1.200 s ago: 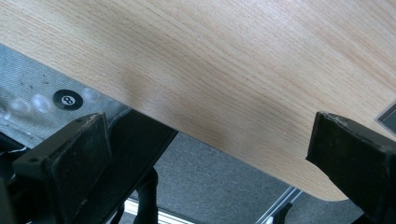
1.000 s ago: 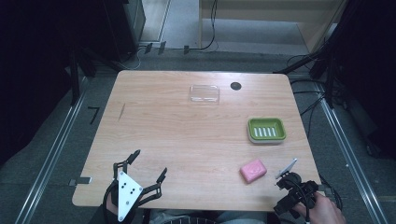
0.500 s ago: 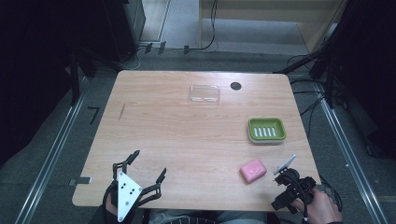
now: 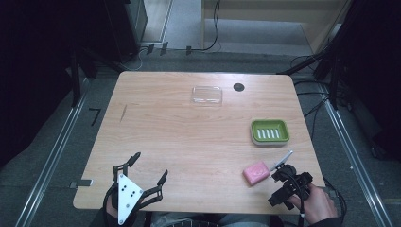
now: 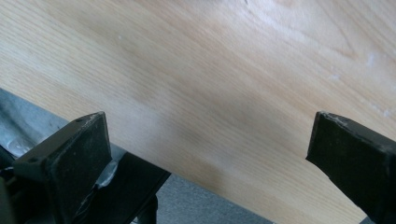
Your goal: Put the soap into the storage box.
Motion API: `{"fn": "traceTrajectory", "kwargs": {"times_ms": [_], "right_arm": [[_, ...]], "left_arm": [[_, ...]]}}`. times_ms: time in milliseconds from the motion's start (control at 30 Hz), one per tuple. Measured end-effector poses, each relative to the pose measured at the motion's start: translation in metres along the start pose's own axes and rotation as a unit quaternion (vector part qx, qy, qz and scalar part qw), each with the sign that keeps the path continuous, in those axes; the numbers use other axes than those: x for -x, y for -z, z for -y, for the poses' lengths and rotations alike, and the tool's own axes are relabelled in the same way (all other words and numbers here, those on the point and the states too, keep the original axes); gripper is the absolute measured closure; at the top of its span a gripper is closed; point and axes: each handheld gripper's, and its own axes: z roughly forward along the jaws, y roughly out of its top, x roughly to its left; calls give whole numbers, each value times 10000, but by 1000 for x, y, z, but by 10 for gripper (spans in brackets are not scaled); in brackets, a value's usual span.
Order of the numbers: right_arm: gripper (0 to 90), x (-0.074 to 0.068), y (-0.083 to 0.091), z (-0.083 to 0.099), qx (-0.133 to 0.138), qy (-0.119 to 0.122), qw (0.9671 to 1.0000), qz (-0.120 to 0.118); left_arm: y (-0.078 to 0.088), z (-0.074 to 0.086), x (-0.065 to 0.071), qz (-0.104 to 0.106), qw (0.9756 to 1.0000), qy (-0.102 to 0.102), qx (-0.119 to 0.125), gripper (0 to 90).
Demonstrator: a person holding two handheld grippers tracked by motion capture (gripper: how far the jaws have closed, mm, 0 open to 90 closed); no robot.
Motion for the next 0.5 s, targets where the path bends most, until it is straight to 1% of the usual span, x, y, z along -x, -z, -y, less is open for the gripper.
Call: {"fn": "traceTrajectory", "kwargs": {"times_ms": [67,100,133,167,200,300,367,500], "right_arm": [[0,-1,0,-3,-8,56,10000,8],[0,-2,0,-3,-18,37,10000,4],[0,-3,0,-5,4,71,10000,14],[0,-3,1,-6,10,36,10000,23],[0,-3,1,-8,48,93,9999,32],[0,-4,3,-11,80,125,9999,56],[0,-6,4,-15,72,112,9999,70],[0,-8,6,-21,142,159,9997,82]], "left_arm": [[0,0,0,-4,10000,10,6,131],[0,0,0,-4,10000,16,4,131],[0,0,0,-3,10000,19,3,131],[0,0,0,-6,10000,20,8,131],[0,0,0,-6,10000,23,9,131],[0,0,0,-8,10000,24,16,131],[0,0,0,-5,10000,25,19,131],[0,0,0,4,10000,9,3,131]]}}
